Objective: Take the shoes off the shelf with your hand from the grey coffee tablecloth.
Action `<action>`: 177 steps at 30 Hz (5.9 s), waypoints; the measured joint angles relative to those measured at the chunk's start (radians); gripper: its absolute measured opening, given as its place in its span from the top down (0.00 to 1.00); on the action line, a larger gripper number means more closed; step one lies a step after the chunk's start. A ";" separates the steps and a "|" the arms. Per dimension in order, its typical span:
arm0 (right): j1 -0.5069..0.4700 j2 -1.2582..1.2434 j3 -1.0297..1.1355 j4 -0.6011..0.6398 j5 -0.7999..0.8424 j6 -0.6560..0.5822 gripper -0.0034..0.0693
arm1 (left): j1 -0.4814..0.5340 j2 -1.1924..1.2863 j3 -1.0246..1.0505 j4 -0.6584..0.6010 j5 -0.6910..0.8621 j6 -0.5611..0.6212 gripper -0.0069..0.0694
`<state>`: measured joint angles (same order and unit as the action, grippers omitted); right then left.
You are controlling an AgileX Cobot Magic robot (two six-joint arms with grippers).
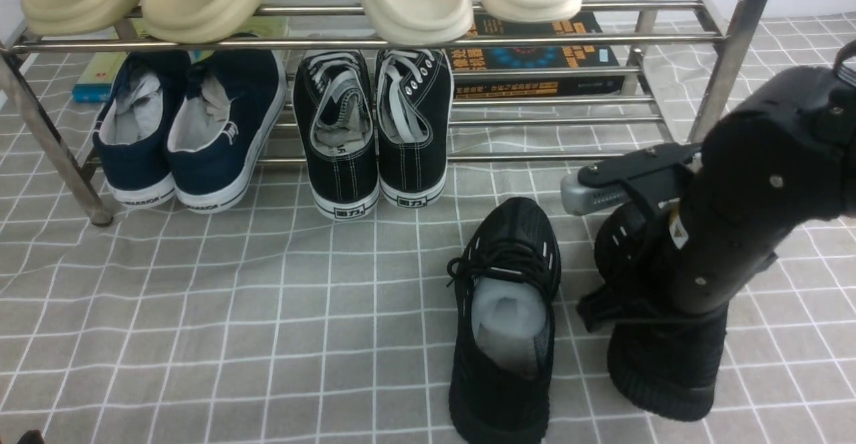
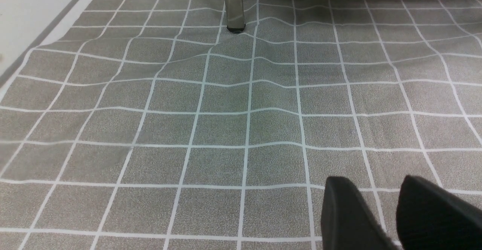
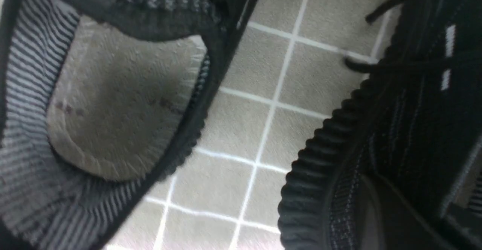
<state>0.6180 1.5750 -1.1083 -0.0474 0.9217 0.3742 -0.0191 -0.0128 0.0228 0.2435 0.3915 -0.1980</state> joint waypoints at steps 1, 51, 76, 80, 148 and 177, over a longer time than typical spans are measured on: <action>0.001 0.000 0.006 0.001 -0.019 0.003 0.95 | 0.000 0.000 0.000 0.000 0.000 0.000 0.59; 0.084 -0.481 0.045 -0.070 0.250 -0.070 0.90 | 0.000 0.000 0.000 0.000 0.000 0.000 0.59; 0.084 -1.044 0.750 -0.099 -0.622 -0.070 0.97 | 0.000 0.000 0.000 0.000 0.000 0.000 0.59; 0.084 -1.044 0.750 -0.099 -0.616 -0.070 0.97 | 0.000 0.000 0.000 0.000 0.000 0.000 0.59; -0.648 -1.584 1.122 0.077 -0.530 -0.428 0.88 | 0.000 0.000 0.000 0.003 0.000 0.000 0.59; -0.648 -1.584 1.122 0.079 -0.530 -0.428 0.84 | 0.000 0.000 0.000 0.003 0.000 0.000 0.59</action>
<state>-0.0300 -0.0093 0.0141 0.0316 0.3918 -0.0538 -0.0191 -0.0128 0.0228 0.2462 0.3915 -0.1980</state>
